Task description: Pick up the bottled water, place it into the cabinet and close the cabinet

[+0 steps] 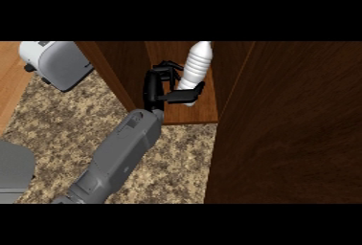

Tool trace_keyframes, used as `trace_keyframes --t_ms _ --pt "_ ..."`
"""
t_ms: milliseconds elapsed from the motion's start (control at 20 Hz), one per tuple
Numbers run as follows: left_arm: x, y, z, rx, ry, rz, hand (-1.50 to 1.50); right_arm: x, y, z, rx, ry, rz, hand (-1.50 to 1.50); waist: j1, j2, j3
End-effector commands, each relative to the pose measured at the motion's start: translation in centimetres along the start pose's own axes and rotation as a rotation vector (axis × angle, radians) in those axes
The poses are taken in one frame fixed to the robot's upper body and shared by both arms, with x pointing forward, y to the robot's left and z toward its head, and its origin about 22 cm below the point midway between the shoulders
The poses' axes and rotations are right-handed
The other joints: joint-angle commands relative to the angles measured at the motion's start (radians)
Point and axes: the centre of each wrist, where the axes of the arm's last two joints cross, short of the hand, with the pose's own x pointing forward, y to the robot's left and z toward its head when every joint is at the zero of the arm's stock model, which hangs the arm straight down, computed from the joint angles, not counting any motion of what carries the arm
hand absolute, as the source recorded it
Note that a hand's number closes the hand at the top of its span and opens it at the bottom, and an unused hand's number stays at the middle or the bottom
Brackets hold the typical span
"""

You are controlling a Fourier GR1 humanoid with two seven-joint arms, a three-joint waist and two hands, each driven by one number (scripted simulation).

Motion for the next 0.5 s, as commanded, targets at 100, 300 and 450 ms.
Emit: trace_keyframes --t_ms 100,300,450 --pt "-0.1 0.2 -1.9 0.067 -0.009 -0.112 1.50 3.4 -0.4 1.1 0.035 -0.028 -0.038 -1.50 -0.001 0.002 -0.001" --pt "0.1 0.5 -3.1 0.107 -0.029 -0.158 1.50 2.0 -0.5 0.8 0.038 -0.025 -0.036 -1.50 -0.019 0.009 0.000" --pt "-1.0 1.2 -2.6 0.117 -0.025 -0.155 1.50 1.3 -0.6 0.6 0.033 -0.039 -0.034 -1.50 -0.028 0.011 0.000"
